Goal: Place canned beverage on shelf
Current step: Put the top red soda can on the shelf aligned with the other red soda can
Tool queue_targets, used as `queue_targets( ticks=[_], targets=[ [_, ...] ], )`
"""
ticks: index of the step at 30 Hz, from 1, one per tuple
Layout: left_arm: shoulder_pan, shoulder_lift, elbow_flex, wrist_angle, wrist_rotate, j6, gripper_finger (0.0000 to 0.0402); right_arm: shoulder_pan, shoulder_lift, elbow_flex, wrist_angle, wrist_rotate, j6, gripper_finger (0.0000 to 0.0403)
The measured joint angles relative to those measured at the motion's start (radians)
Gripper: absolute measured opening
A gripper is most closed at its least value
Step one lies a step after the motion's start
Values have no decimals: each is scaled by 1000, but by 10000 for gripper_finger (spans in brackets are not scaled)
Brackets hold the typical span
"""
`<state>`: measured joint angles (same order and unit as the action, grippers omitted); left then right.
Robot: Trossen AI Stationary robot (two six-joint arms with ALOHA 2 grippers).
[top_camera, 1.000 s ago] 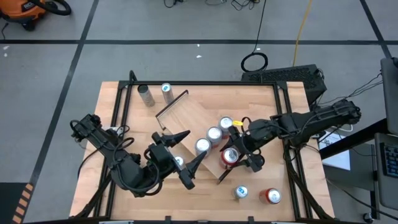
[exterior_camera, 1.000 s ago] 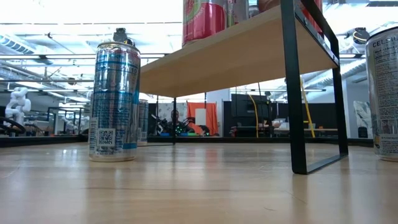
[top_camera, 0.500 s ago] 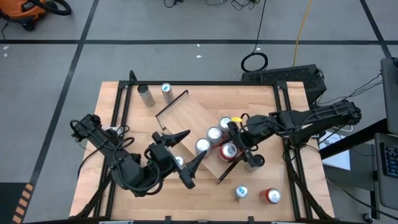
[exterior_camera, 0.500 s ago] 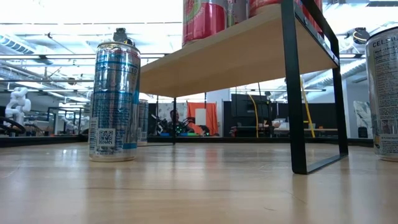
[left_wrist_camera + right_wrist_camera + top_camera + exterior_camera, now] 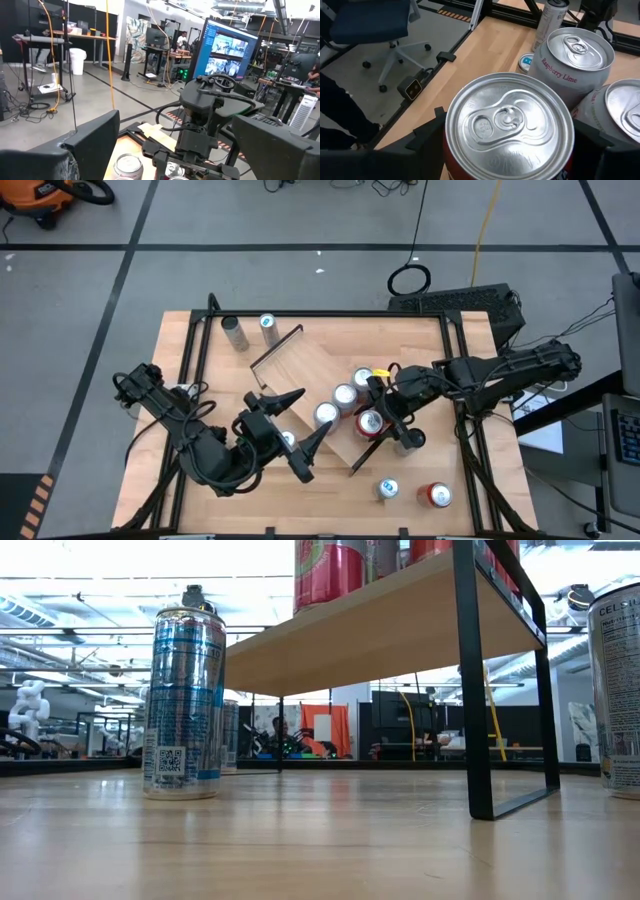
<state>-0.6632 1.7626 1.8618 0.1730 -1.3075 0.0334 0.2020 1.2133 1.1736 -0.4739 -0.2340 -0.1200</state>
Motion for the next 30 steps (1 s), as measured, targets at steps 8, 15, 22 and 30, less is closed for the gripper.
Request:
queue_targets(
  ticks=[8,15,22,30],
  targets=[
    [0,0,0,0,-7,0,387,-14,0,2,-13,1,-1,281],
    [0,0,0,-3,-7,0,387,-19,0,2,-16,-1,-1,281],
    [0,0,0,-3,-7,0,387,-19,0,2,-16,-2,-1,282],
    [0,0,0,-3,-7,0,387,-18,9,2,-13,-2,-6,282]
  ],
)
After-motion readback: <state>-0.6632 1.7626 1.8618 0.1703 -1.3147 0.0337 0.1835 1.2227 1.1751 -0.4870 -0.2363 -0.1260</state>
